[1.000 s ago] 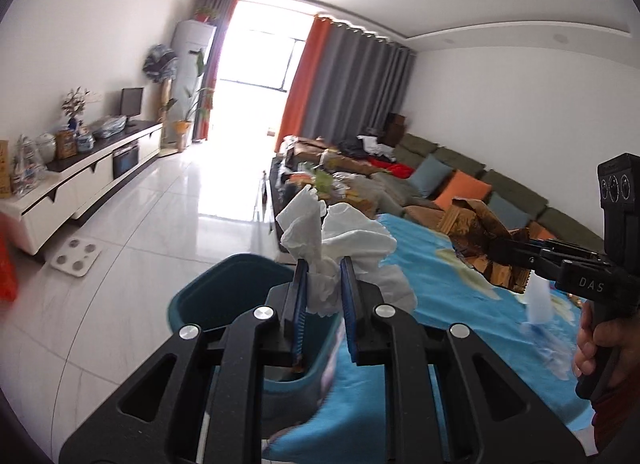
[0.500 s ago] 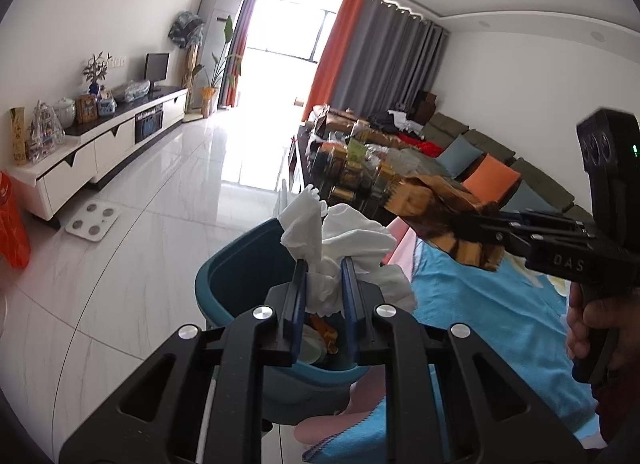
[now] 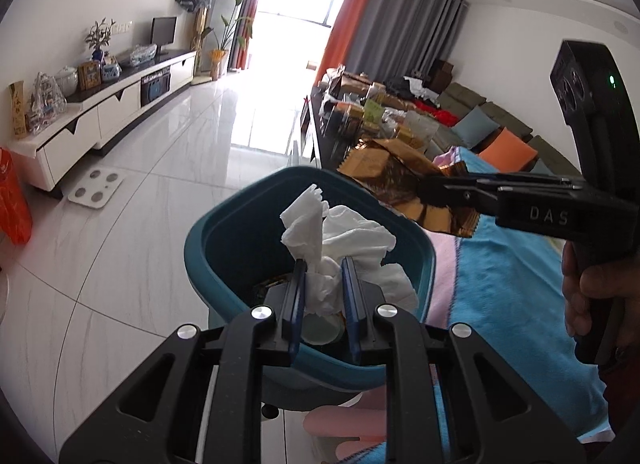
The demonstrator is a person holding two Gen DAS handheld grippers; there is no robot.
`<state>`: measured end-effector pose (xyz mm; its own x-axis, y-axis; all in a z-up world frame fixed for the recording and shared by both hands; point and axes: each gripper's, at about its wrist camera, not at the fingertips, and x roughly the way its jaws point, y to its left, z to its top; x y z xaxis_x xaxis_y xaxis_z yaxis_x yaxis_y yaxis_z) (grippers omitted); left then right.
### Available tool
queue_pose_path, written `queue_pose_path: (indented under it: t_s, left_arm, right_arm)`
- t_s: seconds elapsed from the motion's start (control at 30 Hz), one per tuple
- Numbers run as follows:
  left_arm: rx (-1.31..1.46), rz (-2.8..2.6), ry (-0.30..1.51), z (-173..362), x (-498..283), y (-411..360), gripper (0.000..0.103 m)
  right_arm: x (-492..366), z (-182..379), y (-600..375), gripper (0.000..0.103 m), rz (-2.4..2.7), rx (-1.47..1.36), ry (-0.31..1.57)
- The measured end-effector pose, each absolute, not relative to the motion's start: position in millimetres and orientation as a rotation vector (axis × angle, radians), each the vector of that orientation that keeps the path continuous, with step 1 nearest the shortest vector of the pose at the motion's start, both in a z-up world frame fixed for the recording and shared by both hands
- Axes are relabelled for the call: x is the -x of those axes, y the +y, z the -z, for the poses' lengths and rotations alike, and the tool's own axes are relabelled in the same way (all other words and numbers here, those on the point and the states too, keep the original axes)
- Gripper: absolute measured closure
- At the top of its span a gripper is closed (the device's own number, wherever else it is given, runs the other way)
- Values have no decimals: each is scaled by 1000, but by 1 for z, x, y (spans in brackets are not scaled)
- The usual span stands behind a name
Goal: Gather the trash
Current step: 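Open both tools to drop the wrapper and tissue into the bin, then move both tools back over the bed toward the foam net and cup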
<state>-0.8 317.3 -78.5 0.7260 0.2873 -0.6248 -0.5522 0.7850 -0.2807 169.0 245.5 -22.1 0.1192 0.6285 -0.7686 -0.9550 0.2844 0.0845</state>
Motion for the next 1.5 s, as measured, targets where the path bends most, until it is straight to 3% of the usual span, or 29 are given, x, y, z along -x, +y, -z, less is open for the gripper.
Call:
queue_pose_path:
  t_s: [0.37, 0.43, 0.53, 0.67, 0.87, 1.27, 1.5]
  left_arm:
    - [475, -489, 670, 106, -34, 326, 82]
    - [473, -496, 680, 109, -38, 328, 71]
    - [461, -523, 678, 109, -40, 330, 58]
    - [460, -550, 663, 106, -39, 334, 51]
    - [458, -585, 630, 98, -26, 336, 44]
    - [393, -635, 546, 60, 2, 316, 15]
    - [349, -650, 502, 30, 8, 301, 6]
  right_arm:
    - [-177, 46, 271, 72, -1220, 551, 886]
    - [-178, 46, 273, 66, -1224, 541, 889]
    - [-180, 44, 275, 65, -1218, 531, 894]
    - [-182, 41, 272, 56, -1215, 504, 886]
    - [-182, 32, 261, 51, -1221, 465, 867]
    - [-178, -9, 193, 16, -1214, 326, 751]
    - [-178, -20, 138, 7, -1186, 236, 709]
